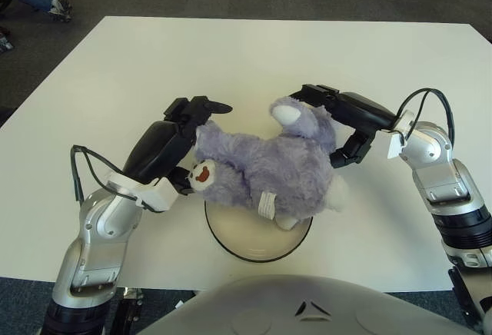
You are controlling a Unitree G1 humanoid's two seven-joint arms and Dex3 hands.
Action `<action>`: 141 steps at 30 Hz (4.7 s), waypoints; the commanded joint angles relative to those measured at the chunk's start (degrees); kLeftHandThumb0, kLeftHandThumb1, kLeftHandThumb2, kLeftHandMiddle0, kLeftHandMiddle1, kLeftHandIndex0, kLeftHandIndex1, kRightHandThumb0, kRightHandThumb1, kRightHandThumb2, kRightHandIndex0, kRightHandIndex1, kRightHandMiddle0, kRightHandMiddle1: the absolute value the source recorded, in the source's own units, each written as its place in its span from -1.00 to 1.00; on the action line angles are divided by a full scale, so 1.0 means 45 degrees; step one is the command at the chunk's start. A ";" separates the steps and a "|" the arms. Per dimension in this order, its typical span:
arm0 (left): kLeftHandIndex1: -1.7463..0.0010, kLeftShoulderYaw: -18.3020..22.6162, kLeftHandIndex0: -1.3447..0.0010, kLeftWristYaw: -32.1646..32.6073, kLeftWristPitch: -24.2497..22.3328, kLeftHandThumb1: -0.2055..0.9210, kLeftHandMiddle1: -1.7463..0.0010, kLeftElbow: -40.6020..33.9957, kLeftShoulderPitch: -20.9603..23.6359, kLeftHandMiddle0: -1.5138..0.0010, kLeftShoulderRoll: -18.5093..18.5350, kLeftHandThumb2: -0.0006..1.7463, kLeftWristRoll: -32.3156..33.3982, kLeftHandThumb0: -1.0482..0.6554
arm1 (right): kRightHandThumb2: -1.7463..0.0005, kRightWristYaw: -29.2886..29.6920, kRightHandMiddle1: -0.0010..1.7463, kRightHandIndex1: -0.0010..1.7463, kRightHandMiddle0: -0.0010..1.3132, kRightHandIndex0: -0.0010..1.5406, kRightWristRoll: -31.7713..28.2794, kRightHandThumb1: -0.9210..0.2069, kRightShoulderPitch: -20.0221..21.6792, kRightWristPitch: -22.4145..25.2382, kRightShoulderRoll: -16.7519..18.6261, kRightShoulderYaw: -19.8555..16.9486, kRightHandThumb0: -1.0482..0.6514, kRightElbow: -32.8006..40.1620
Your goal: Put the doll into the plate.
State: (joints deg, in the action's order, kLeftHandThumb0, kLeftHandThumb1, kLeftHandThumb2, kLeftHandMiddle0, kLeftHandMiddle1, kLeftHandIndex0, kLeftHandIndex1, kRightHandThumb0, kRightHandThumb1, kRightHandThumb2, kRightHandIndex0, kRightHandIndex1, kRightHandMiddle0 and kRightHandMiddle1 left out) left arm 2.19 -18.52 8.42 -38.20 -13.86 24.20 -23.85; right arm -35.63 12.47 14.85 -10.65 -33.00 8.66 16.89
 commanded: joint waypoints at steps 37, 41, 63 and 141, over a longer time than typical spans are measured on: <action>-0.01 0.2022 1.00 -0.0283 -0.1437 -0.42 0.22 -0.0630 0.0179 1.00 0.1175 0.36 -0.1699 -0.09 | -0.29 -0.0060 -0.17 -0.35 -1.00 -0.96 0.0119 0.34 0.0194 -0.0007 -0.0563 -0.0189 -0.26 0.0051; -0.02 0.2032 1.00 0.0010 -0.1426 -0.45 0.23 -0.0481 0.0200 1.00 0.1053 0.39 -0.2114 -0.06 | -0.29 -0.0010 -0.16 -0.35 -1.00 -0.96 0.0173 0.34 0.0190 -0.0088 -0.0602 -0.0171 -0.27 0.0026; 0.27 0.3408 1.00 -0.1203 -0.1982 0.35 0.44 -0.1188 0.0072 1.00 0.1635 -0.13 -0.0555 -0.72 | -0.28 0.0078 -0.06 -0.35 -1.00 -0.94 0.0251 0.31 0.0215 -0.0146 -0.0623 -0.0222 -0.29 -0.0005; -0.74 0.0669 0.79 0.3280 -0.2459 0.26 -1.00 0.6125 0.5031 -0.26 -0.1153 0.12 -0.0453 -0.42 | -0.81 0.5359 0.38 0.99 -1.00 0.04 0.2855 0.47 0.1616 0.2975 0.0878 -0.1980 0.89 -0.3101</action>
State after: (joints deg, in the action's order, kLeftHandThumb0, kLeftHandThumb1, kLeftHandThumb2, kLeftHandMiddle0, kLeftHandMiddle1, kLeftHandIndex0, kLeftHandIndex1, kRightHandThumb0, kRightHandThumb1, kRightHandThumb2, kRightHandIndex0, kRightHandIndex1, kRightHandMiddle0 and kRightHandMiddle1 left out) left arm 5.66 -4.72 -2.92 -11.95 7.14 19.12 -26.67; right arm -12.54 25.85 20.40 1.40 -29.99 -0.08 3.98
